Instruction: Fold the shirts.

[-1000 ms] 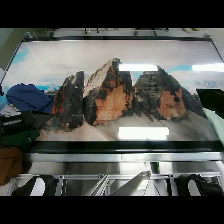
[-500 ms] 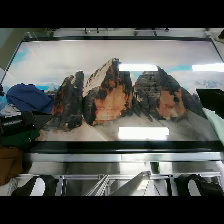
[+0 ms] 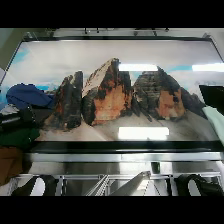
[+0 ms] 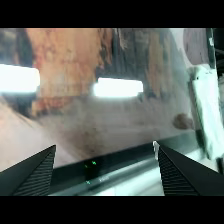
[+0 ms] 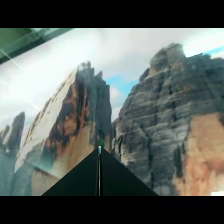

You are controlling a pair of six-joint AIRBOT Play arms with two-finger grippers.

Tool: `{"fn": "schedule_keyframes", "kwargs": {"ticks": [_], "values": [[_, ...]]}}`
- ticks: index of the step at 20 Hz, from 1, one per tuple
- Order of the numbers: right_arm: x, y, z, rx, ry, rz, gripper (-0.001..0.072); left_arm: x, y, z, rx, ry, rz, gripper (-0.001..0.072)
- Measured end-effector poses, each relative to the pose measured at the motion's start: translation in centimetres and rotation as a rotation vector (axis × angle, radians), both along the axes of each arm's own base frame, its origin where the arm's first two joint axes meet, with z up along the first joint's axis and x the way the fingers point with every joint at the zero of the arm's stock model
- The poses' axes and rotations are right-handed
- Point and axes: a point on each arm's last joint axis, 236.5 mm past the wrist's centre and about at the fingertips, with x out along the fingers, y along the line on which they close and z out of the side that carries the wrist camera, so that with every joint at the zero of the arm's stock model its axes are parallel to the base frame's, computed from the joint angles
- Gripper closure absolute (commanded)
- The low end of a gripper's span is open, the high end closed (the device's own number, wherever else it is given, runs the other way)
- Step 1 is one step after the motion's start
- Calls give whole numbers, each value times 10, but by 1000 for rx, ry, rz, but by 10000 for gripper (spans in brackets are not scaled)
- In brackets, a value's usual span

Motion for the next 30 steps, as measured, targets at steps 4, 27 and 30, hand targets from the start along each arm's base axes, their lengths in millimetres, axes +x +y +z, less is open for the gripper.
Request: {"fn": "schedule_keyframes", "kwargs": {"ticks": [4, 27, 30], "values": [[4, -2, 4, 16, -17, -14, 684, 28, 35, 28, 159, -107, 103, -11], [53, 7, -82, 284, 256, -10, 181, 158, 276, -163, 515, 533, 186, -12], [54, 9, -80, 305, 253, -10, 182, 174, 272, -184, 489, 551, 143, -10]]}}
